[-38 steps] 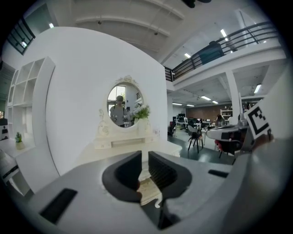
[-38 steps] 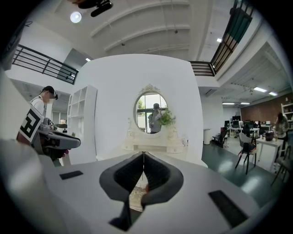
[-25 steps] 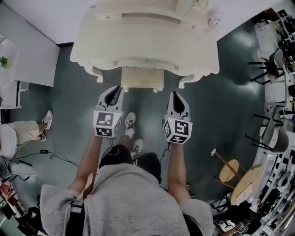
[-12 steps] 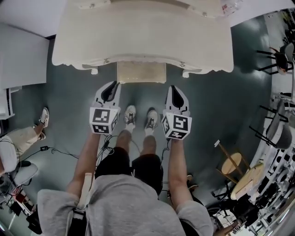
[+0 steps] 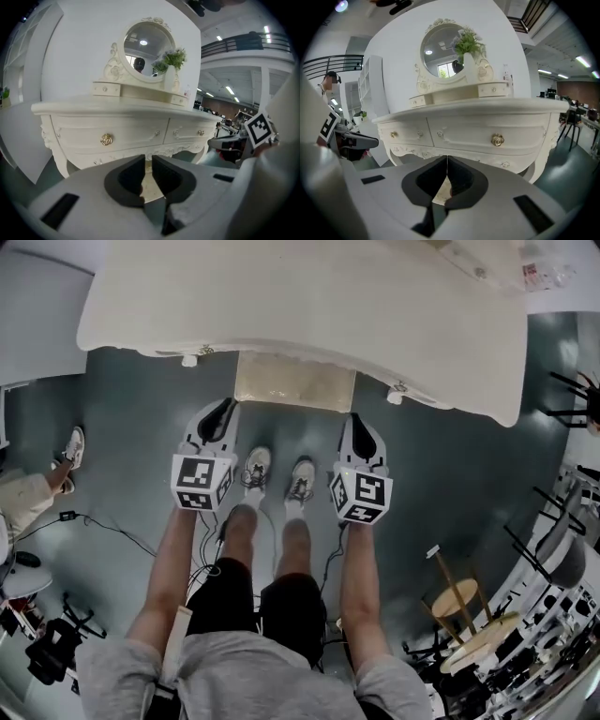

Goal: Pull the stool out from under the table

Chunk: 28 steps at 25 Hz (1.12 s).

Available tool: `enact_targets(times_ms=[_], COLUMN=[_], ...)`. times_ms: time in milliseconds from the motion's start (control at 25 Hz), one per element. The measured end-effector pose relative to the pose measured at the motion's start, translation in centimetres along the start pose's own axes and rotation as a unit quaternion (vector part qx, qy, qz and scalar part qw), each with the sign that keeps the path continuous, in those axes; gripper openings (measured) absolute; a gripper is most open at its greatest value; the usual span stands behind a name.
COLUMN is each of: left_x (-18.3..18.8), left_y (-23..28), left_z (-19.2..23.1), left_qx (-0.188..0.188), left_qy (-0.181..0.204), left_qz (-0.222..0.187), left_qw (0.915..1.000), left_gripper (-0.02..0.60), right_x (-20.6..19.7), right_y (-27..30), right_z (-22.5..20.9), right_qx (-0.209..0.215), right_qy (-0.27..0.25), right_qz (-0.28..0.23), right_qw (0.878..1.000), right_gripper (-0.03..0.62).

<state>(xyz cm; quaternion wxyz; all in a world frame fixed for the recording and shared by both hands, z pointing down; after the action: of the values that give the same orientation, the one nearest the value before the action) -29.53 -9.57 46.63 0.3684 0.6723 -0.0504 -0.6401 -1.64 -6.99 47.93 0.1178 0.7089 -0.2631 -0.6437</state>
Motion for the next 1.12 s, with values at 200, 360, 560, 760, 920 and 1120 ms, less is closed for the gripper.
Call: enact_targets(times_ms=[200, 360, 560, 760, 920, 1120], left_x=[-4.3, -7.5, -11.0, -13.6, -14.8, -15.6], left_y=[4.3, 7.4, 11.2, 14.4, 16.3, 17.8], left_z=[0.6, 1.0, 1.5, 2.9, 3.7, 4.9], left_qx=[0.012, 0.011, 0.010, -0.012, -0.038, -0.062], left_qy=[-0.010, -0.014, -0.019, -0.050, -0.096, -0.148], left_qz=[0.006, 0.016, 0.031, 0.052, 0.063, 0.072], left_qw=[0.9999, 0.9997, 0.9993, 0.9973, 0.9926, 0.9844], left_gripper=[0.046, 0.046, 0.047, 0.068, 0.205, 0.369], right_x=[-4.3, -7.3, -10.5, -13.5, -14.7, -15.6], right_y=[4.2, 7.1, 10.3, 13.6, 15.7, 17.4], right_z=[-1.4, -3.0, -5.1, -6.4, -7.6, -9.5], right_qx=[0.013, 0.018, 0.018, 0.027, 0.061, 0.090], right_qy=[-0.001, -0.005, -0.005, 0.014, 0.059, 0.114], right_qz=[0.016, 0.030, 0.048, 0.073, 0.084, 0.097], right_qw=[1.000, 0.999, 0.999, 0.997, 0.993, 0.985], right_gripper=[0.014, 0.014, 0.014, 0.015, 0.174, 0.317])
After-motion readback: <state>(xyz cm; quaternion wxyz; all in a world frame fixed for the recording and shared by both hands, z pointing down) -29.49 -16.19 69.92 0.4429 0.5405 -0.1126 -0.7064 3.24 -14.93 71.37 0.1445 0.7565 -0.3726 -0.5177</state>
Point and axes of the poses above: the fingertips, and each gripper's own axes: y forward along the fingers, z to its left, x out of its top, the point moved 8 cm from there along -y, backward along the fingers, and after that the axes turned 1 degree about x, right-handed, at the moved point
